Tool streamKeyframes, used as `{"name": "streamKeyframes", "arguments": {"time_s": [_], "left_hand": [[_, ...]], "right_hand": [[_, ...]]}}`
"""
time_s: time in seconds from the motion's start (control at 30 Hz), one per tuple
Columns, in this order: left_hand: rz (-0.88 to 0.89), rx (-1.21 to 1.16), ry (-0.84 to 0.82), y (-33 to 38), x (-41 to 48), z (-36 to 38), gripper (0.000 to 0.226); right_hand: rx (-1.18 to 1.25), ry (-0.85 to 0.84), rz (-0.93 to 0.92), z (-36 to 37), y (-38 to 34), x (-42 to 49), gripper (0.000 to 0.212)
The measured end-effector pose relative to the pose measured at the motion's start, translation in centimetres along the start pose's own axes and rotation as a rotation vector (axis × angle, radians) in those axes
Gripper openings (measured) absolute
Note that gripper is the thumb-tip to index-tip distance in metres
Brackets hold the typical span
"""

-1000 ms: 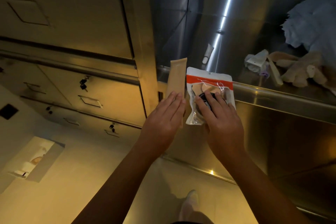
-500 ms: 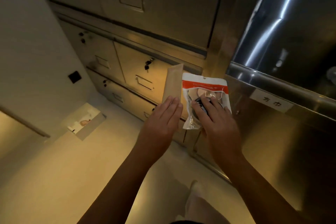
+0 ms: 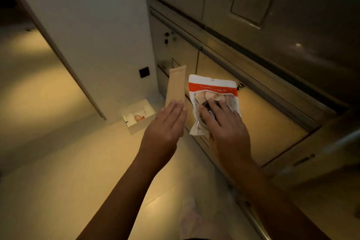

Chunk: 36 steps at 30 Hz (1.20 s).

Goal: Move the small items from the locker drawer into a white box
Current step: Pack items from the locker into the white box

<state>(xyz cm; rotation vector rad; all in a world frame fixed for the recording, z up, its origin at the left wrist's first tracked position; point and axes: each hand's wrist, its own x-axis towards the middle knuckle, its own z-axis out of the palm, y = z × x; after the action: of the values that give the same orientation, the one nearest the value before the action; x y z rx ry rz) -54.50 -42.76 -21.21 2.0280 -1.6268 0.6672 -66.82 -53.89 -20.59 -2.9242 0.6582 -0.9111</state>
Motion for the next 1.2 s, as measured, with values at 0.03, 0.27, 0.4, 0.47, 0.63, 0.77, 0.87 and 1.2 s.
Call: {"name": "streamKeyframes", "arguments": {"time_s": [0.03,0.27,0.4,0.47,0.63,0.77,0.87,1.2], "left_hand": [[-0.024,0.022,-0.009,-1.2,0.7,0.2,0.035],[-0.162,0.166,-0.023,-9.0,4.8,1.1,0.045],[-0.257,0.208,-0.033,-12.8,5.5,1.5,0.049],[-0.293,0.217,-0.049,-15.0,5.5,1.5,0.050],[-0.376,0.223,-0.053,-21.7,5.5,2.1,0.050],[-0.371,0.222,-0.006,-28.3,5.9,2.8,0.048],[-0.346,0.238,0.028,-33.4,6.6,3.1,0.040],[-0.383,0.192,-0.032,-44.1,10.4,5.2,0.046]], "right_hand": [[0.020,0.003,-0.016,0.9,0.0,1.6,0.057],[0.118,-0.007,-0.180,6.8,-0.6,11.8,0.060],[0.171,-0.014,-0.265,10.1,-1.6,16.4,0.056],[0.196,-0.024,-0.297,11.7,-2.7,18.4,0.055],[0.222,-0.034,-0.380,16.2,-5.9,23.5,0.052],[0.218,-0.061,-0.394,19.6,-9.1,27.9,0.053],[0.204,-0.108,-0.379,21.9,-11.5,31.4,0.061],[0.226,-0.155,-0.371,29.6,-14.3,40.3,0.061]]}}
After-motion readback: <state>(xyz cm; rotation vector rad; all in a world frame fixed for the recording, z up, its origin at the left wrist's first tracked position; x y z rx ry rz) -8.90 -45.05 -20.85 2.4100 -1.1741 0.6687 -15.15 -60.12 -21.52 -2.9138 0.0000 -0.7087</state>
